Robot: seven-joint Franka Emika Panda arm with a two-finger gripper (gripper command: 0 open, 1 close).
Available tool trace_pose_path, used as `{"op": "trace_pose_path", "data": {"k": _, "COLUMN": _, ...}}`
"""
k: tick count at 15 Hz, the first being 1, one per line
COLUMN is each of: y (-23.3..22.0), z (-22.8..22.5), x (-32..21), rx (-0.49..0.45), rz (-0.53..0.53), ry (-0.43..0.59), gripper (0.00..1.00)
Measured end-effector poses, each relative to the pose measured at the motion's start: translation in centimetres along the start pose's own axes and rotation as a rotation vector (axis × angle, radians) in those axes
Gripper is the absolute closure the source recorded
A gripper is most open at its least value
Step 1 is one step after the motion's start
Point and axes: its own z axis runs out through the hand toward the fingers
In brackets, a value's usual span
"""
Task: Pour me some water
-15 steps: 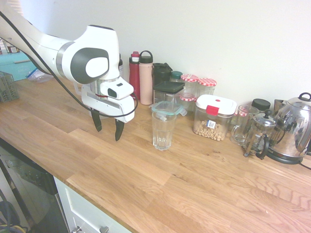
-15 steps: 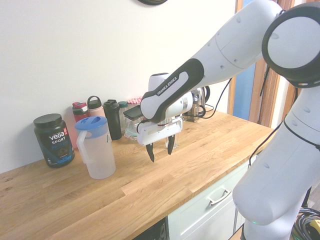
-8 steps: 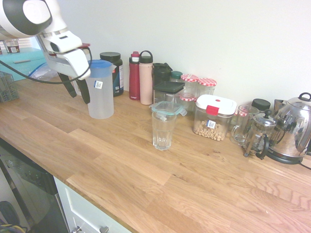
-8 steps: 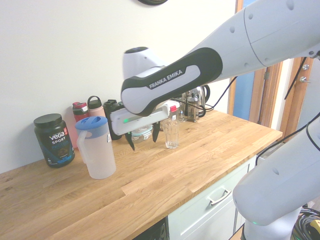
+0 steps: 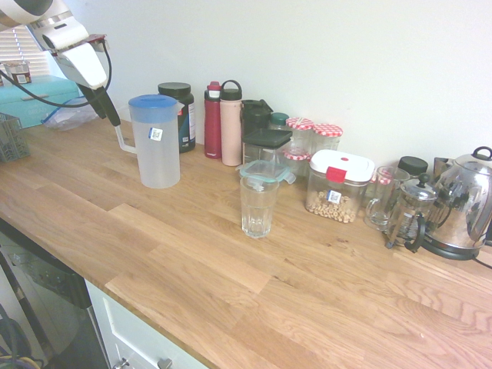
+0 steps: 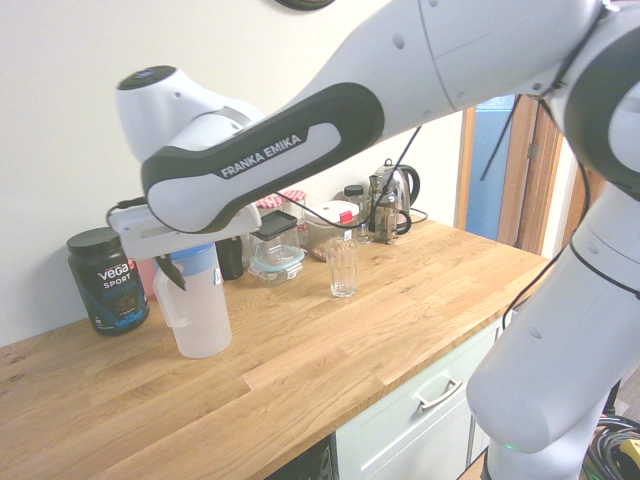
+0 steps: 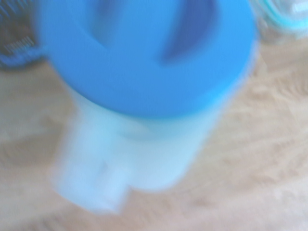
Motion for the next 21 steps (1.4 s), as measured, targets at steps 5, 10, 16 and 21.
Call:
{"op": "trace_pose_path", "data": {"k": 5, "y": -5.9, "z": 1.5, "x": -2.3, "rx": 0.025, "rz": 0.063, "ry": 0.069, "gripper": 0.0}}
{"op": "trace_pose_path", "data": {"k": 10, "y": -8.8, "z": 4.8, "x": -3.6, "rx": 0.008, "rz": 0.123, "ry": 0.142, "gripper": 0.0}}
{"op": "trace_pose_path", "data": {"k": 16, "y": -9.1, "z": 5.9, "x": -5.8, "rx": 0.008, "rz": 0.161, "ry": 0.14, "gripper": 1.0}}
{"op": "trace_pose_path", "data": {"k": 21, "y": -8.4, "z": 5.9, "x": -6.3, "rx": 0.001, "rz": 0.206, "ry": 0.133, "gripper": 1.0}}
